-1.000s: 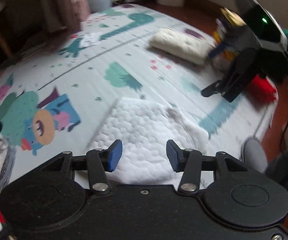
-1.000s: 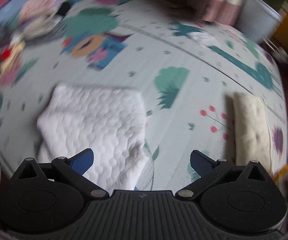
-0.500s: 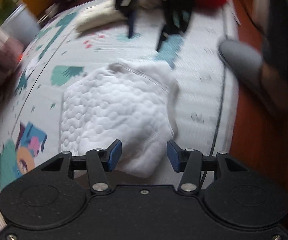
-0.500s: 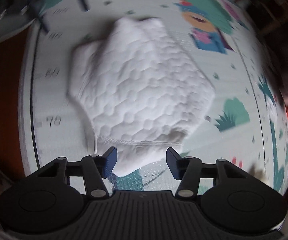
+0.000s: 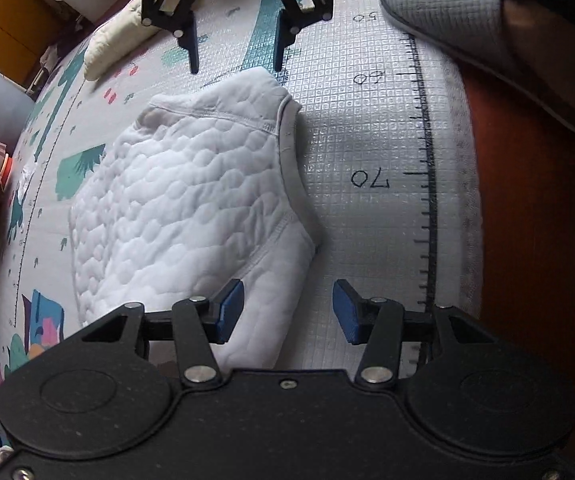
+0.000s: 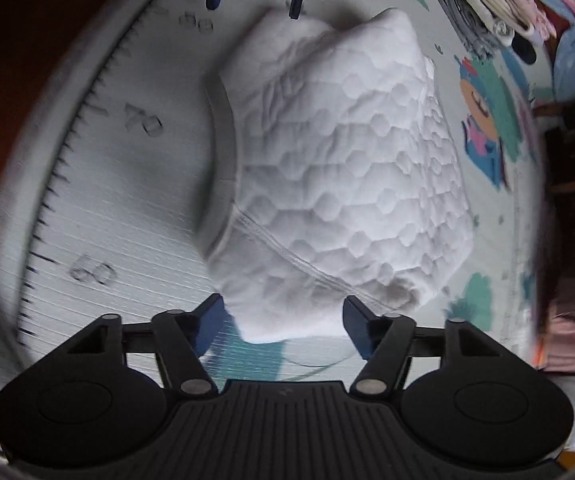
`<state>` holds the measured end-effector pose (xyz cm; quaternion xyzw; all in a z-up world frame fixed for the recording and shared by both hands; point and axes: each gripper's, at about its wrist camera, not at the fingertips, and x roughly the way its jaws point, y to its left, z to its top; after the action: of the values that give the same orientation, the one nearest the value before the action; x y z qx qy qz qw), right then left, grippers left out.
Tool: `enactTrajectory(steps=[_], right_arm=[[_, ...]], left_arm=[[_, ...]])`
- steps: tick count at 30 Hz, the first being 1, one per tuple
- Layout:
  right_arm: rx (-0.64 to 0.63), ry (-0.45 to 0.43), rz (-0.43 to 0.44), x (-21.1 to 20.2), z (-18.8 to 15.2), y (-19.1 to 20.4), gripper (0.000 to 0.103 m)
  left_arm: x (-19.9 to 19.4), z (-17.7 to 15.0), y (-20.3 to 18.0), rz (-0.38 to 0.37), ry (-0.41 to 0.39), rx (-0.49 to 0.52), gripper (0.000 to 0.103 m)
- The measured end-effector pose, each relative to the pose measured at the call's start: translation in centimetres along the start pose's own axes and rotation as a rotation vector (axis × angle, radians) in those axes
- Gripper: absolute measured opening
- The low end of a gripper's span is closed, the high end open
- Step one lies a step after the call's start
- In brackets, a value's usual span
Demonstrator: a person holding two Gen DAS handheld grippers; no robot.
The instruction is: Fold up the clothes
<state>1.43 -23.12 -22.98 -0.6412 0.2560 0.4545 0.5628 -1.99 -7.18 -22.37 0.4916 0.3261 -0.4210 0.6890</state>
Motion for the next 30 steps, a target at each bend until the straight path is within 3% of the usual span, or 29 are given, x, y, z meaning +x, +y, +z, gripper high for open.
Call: enactTrajectory(steps=[5,9,12,15,16,17,20,22,29,30], right_arm=[[-0.116,-0.036,-0.014,1.4,-0.6,1.6,0.066],[-0.219,-0.056,-0.046,2.1,-1.2,3.3,0.063],[-0.210,-0.064,-0.044,2.3,-1.3,3.2,0.064],[-0.144,-0.065,-0.023,2.3,-1.3,2.3,0.060],[-0.125,-0.066,-0.021,2.3,-1.3,2.0,0.052],[-0.095,-0.061,-0.005,2.4,-1.1,1.5,0.028],[-0.012,-0.070,0.033,2.2,-0.7,0.1,0.012],[0.055,-0.085,0.049,1.8,-0.6,-0.9,0.010],[0.475,-0.159,0.119,-0.7,-1.3,-7.6,0.008],[0.515,-0.167,0.128,-1.1,-1.5,-8.3,0.008]], left_arm=[[1.7,0.5,0.0,0.038,-0.008,0.011,0.049],[2.7,0.4,-1.0,0.039,-0.017,0.105,0.049],[3.4,0.4,-1.6,0.034,-0.009,0.142,0.048],[3.7,0.7,-1.3,0.030,-0.008,0.119,0.049],[3.8,0.8,-1.1,0.026,-0.009,0.110,0.049],[3.8,0.9,-0.8,0.018,-0.007,0.096,0.049],[4.1,1.2,0.0,0.000,0.005,0.044,0.049],[4.2,1.3,0.0,0.020,0.007,0.050,0.049],[4.5,1.5,-1.1,0.101,0.020,0.111,0.049],[4.6,1.4,-1.3,0.122,0.035,0.140,0.032]])
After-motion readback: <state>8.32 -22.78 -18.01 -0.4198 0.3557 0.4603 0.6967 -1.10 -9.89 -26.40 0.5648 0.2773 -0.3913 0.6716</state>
